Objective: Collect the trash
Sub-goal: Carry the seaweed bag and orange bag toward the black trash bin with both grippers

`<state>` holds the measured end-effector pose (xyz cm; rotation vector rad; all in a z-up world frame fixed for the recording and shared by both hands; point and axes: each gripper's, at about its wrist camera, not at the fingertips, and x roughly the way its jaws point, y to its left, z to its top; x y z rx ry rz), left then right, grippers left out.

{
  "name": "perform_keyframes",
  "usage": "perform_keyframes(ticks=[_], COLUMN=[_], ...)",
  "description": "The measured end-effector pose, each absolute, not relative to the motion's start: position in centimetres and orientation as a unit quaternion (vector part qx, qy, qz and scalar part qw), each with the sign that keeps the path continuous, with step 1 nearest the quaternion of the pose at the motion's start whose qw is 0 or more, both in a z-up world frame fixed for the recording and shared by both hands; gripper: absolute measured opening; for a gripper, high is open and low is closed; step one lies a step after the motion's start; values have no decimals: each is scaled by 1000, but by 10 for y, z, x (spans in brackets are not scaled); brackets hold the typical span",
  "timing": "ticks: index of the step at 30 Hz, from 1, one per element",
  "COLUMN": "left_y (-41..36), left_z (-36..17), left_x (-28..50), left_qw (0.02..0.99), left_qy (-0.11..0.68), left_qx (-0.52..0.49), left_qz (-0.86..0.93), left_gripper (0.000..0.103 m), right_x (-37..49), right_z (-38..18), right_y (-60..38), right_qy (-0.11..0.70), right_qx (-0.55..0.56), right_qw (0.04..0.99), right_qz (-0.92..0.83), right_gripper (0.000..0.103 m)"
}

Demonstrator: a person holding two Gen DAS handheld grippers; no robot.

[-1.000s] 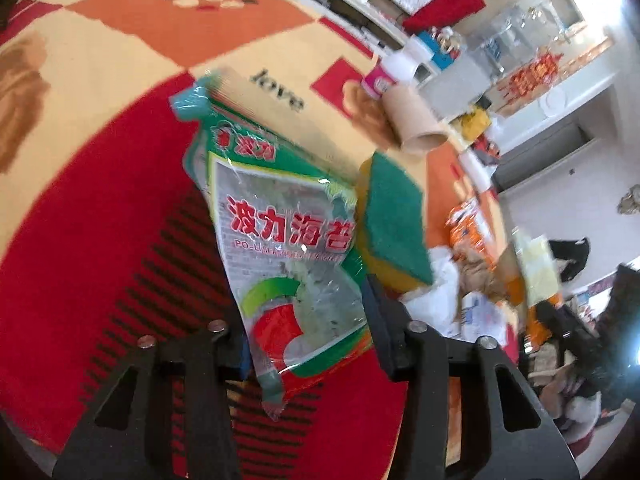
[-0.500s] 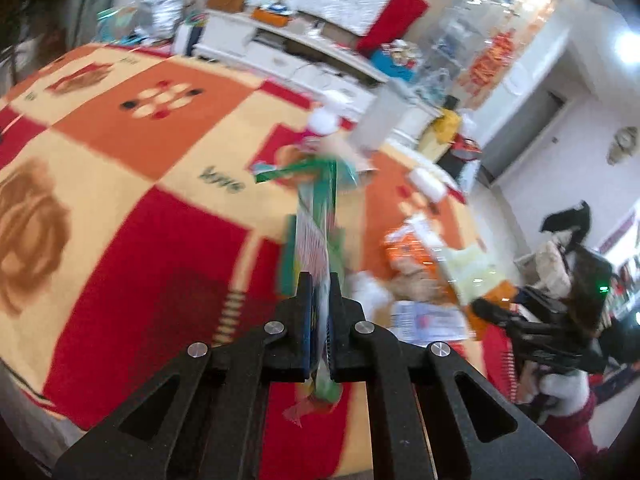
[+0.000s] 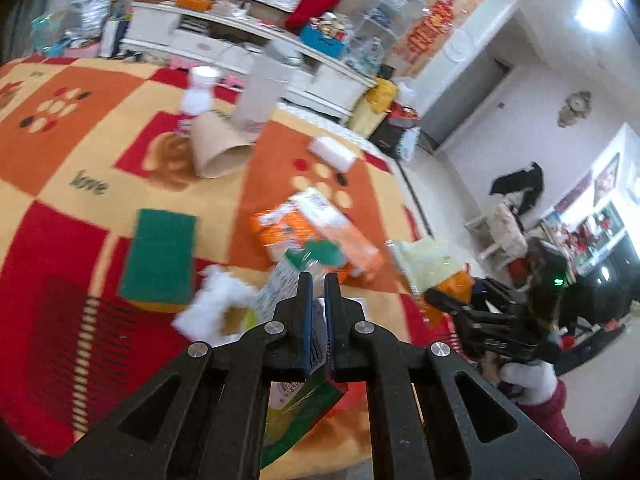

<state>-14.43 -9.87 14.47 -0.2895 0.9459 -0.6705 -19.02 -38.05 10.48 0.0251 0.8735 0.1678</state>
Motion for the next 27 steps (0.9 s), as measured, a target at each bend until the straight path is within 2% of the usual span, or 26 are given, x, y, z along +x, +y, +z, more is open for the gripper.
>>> perform_keyframes(ticks=[10,17,18,19,20,22,24,27], left_y=[-203,-184,-180,-173,-164,-148,-133,-121], left_z=[172,152,148,145,142,136,129,118], left_x=[-151,-150,-152,-156,-161,-172,-183,-204], left_qw=[799,790,792,795,797,797,789,781], left_qy=[432,469,474,477,478,485,495,508], left_qx=[-106,-94,-89,-82,-76,-78,-88,-75], left_qz=[-405,-383,-375,-367,-360,-352,-352,-356], left_gripper=[3,6,10,22,43,59,59,66], right_x=[-212,-222,-222,-221,-220,-219,-218,-215], right_z=[93,87,85,83,82,79,77,75], right_y=[-454,-478,-477,-476,-475,-469,-463,-455], right_qy=[442,441,442,444,445,448,450,453], right_qx=[36,60,62,63,63,62,57,55], right_qw=[896,896,895,894,893,892,891,889], right_qz=[16,7,9,11,14,22,30,38], right_gripper=[67,67,67,67,67,67,67,67])
